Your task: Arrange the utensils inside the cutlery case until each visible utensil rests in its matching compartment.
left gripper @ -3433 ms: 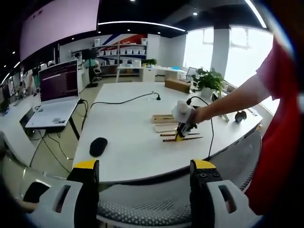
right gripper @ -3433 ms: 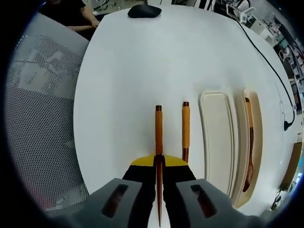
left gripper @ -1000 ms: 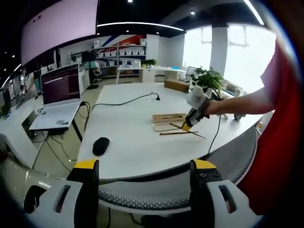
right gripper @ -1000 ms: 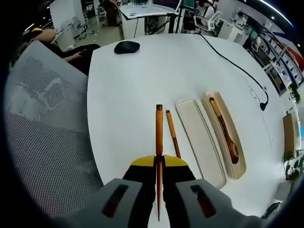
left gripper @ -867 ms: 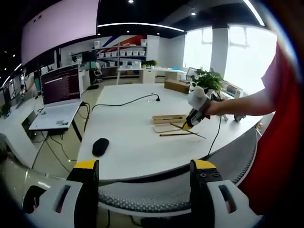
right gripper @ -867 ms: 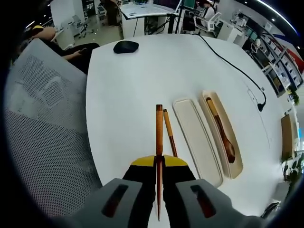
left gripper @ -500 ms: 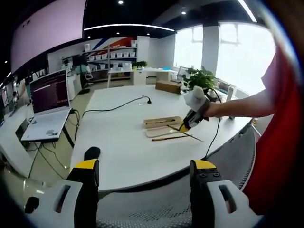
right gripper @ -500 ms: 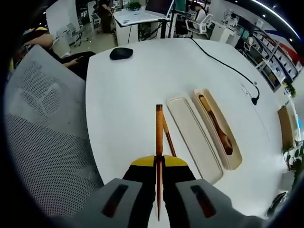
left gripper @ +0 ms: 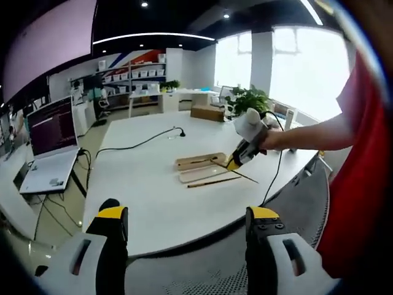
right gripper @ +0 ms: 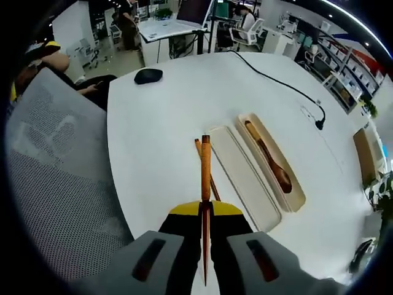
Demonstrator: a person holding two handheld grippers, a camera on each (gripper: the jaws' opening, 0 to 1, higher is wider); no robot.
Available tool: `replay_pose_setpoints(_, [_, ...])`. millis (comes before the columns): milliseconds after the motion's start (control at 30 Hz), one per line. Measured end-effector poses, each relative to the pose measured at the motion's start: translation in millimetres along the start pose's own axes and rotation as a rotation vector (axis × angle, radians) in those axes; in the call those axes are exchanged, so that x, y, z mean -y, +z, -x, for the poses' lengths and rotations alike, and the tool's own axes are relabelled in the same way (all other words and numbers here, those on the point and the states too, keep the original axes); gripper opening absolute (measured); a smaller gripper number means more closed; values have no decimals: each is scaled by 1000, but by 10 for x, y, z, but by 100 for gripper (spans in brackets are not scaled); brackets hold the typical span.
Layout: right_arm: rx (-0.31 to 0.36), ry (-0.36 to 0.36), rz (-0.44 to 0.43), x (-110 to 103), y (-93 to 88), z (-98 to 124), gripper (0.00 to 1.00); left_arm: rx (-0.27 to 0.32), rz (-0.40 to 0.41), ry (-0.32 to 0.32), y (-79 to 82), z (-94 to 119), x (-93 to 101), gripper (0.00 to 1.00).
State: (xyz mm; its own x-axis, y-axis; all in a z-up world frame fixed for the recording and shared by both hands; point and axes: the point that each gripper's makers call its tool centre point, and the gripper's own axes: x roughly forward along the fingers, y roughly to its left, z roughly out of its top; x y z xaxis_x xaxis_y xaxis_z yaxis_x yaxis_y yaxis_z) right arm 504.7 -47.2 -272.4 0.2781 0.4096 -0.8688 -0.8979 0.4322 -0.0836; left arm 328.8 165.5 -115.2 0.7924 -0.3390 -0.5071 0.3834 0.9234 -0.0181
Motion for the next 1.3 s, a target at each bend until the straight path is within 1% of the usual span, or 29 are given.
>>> replay_pose_setpoints(100, [-8, -1, 6, -8, -14, 10, 0, 2, -7, -4, 4, -17, -6, 81])
replay_pose_setpoints(133, [-12, -6, 17, 0, -16, 14, 0, 11, -23, -7, 17, -15, -11, 80])
replay_pose_setpoints(200, [-17, -8, 23, 9, -8, 17, 0, 26, -58, -12, 25, 12, -8, 73])
replay_pose_setpoints(233, [-19, -9, 23, 13, 1, 21, 0, 25, -54, -13, 15, 20, -11, 70])
replay_pose_setpoints(267, [-18, -10, 25, 18, 18, 29, 0, 31, -42, -30, 14, 29, 6, 70])
replay_pose_setpoints(333, [-20, -10, 31, 37, 38, 31, 0, 43, -19, -45, 12, 36, 26, 71])
replay_pose_setpoints(433, [-26, -10, 55, 62, 59, 38, 0, 15, -26, -21, -78, 25, -19, 71])
replay_pose_setpoints(500, [-34, -10, 68, 79, 64, 39, 1, 12, -6, -17, -95, 28, -27, 74])
replay_pose_setpoints(600, [-36, -1, 58, 95, 92, 45, 1, 44, 45, -29, -64, 45, -8, 80])
replay_pose_setpoints(633, [-36, -1, 60, 103, 106, 49, 1, 71, 61, -45, -24, 56, 21, 82])
replay_pose_setpoints(700, [-37, -5, 68, 116, 127, 57, 1, 81, 76, -44, -10, 77, 18, 83])
replay_pose_setpoints(933, [-40, -14, 103, 194, 198, 77, 1, 66, 75, -21, -66, 90, -27, 82])
replay_pose_setpoints(1100, [-53, -16, 131, 212, 192, 85, 1, 67, 73, -14, -44, 91, -40, 82])
replay_pose_setpoints(1200, [-56, -15, 133, 228, 192, 97, 1, 52, 49, -5, -53, 93, -59, 82])
replay_pose_setpoints(1300, [-60, -12, 132, 259, 203, 108, 0, 43, 51, 5, -64, 103, -82, 82])
